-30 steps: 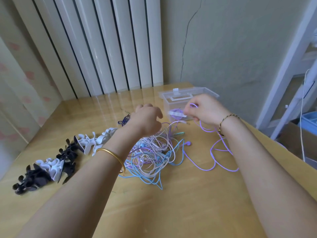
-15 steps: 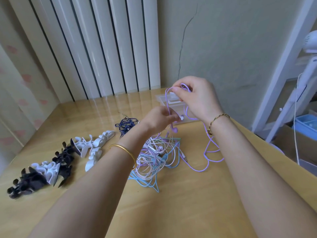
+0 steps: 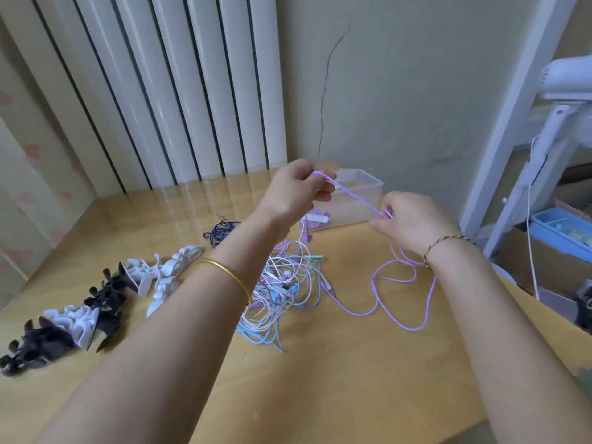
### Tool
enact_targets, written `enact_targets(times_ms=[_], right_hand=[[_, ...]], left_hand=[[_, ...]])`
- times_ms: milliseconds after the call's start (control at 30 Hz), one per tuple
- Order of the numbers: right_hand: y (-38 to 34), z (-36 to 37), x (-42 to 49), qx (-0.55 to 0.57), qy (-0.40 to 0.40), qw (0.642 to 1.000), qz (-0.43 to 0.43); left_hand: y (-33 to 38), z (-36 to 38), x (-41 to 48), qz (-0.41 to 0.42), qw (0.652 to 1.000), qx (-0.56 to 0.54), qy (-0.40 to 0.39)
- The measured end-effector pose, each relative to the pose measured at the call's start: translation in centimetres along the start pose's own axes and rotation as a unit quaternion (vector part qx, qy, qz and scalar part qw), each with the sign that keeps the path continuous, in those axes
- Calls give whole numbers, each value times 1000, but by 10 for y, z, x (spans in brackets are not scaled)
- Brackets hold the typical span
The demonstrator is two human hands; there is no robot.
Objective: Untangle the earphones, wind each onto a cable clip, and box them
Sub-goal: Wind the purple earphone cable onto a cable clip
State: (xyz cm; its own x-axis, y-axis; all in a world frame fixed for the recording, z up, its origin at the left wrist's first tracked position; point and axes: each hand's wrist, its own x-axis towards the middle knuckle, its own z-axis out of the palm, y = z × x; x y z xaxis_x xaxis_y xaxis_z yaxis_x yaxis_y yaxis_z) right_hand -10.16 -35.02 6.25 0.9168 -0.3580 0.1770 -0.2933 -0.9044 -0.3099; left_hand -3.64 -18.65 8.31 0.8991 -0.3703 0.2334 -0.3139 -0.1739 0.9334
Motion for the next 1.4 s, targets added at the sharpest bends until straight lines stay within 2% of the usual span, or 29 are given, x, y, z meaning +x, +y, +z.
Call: enact_targets(times_ms=[167, 267, 367, 433, 500, 567, 633, 700, 767, 867, 967, 1033, 1133, 1233, 1333, 1400], right_hand=[[23, 0, -6, -13, -53, 998, 10], [28, 1, -12, -3, -144, 987, -69], [32, -2, -24, 57, -268, 954, -122], [32, -3, -30, 143, -312, 929, -138], [29, -1, -29, 227, -337, 902, -143], [20, 7, -28, 251, -336, 899, -127], [8, 22, -26, 214, -277, 931, -101], [-4, 37, -23, 136, -211, 964, -92], [-16, 50, -26, 37, -190, 977, -94], [-28, 68, -35, -90, -176, 976, -91], [-30, 78, -38, -118, -173, 973, -94], [-29, 76, -39, -120, -175, 972, -96], [-25, 69, -43, -128, -183, 969, -104], [-16, 53, -43, -76, -165, 977, -110], [-7, 28, -42, 19, -109, 982, -152], [-5, 12, -44, 91, -97, 975, -180]], left_hand=[[24, 20, -16, -36, 997, -38, -54], [23, 25, -29, -108, 984, 28, -140], [12, 21, -45, -180, 935, 143, -271], [2, 18, -56, -220, 890, 189, -351], [-7, 17, -65, -236, 858, 220, -399], [-16, 18, -75, -239, 827, 260, -437], [-25, 22, -84, -244, 792, 291, -478], [-33, 26, -92, -252, 757, 308, -518], [-36, 28, -97, -240, 743, 323, -535], [-36, 24, -95, -198, 752, 335, -531], [-31, 18, -94, -168, 763, 336, -526], [-29, 14, -93, -153, 785, 353, -486], [-29, 11, -90, -89, 829, 381, -400], [-22, 10, -87, -42, 881, 353, -312], [-7, 9, -82, 48, 934, 323, -143], [-2, 7, -77, 100, 939, 327, -46]])
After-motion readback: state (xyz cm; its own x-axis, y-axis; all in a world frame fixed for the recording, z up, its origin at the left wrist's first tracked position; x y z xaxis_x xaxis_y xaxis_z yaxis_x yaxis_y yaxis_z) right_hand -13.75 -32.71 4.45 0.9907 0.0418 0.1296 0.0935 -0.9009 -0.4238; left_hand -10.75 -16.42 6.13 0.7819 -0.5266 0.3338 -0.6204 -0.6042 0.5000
